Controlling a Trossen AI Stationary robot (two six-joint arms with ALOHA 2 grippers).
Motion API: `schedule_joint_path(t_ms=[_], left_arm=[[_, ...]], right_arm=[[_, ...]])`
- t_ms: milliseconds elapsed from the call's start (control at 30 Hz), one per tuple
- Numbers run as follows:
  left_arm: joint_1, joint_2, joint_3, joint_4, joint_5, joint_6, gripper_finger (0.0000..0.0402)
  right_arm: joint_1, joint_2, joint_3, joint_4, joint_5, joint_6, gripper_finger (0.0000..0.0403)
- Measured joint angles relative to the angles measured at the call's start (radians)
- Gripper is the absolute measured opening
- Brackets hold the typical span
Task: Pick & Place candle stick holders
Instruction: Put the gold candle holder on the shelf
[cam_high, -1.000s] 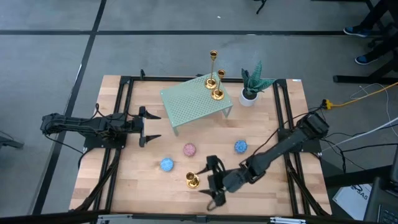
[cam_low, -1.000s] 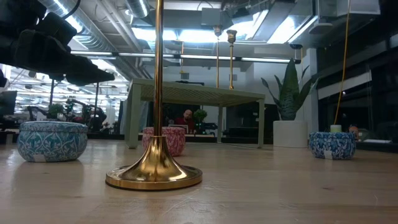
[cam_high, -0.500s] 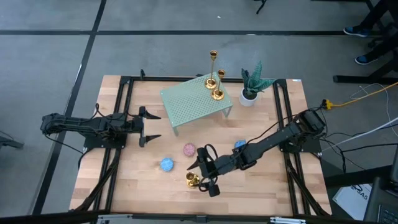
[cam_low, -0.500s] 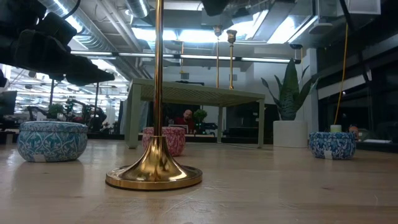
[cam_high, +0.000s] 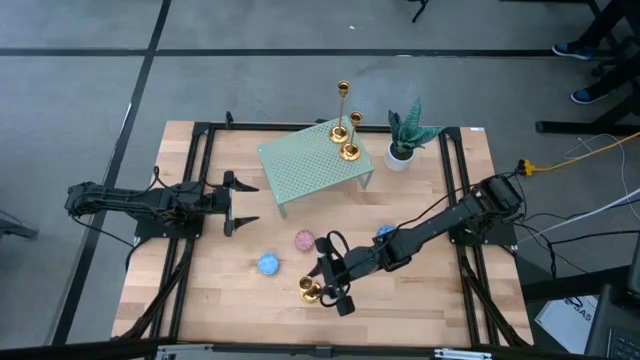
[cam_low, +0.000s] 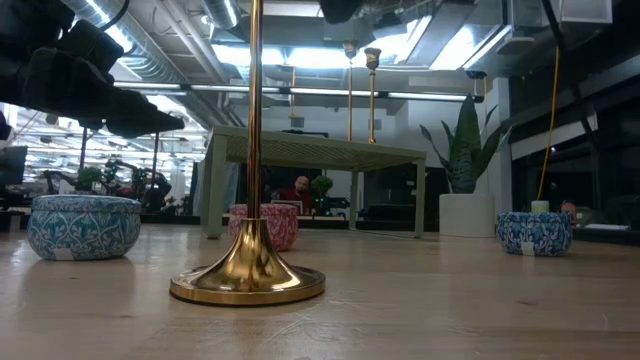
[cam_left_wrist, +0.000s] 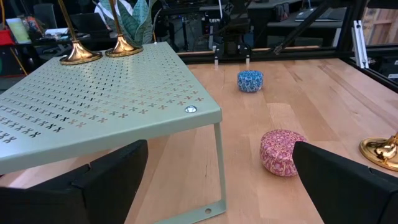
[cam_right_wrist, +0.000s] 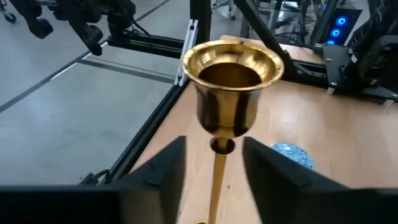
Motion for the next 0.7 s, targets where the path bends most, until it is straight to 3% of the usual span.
schedule_joint_path(t_ms=[167, 333, 533, 700], left_arm=[[0.0, 0.0, 0.0, 0.0, 0.0, 0.0, 0.04], [0.0, 0.0, 0.0, 0.0, 0.0, 0.0, 0.04], [0.0, 0.0, 0.0, 0.0, 0.0, 0.0, 0.04], [0.0, 0.0, 0.0, 0.0, 0.0, 0.0, 0.04]], right_arm=[[0.0, 0.0, 0.0, -0.019, -0.011, 0.003, 0.0078], [0.0, 0.0, 0.001, -0.04, -0.134, 0.007, 0.0016], [0.002, -0.011, 0.001, -0.057, -0.227, 0.079, 0.0026], [0.005, -0.068, -0.001, -0.064, -0.291, 0.085, 0.0012]])
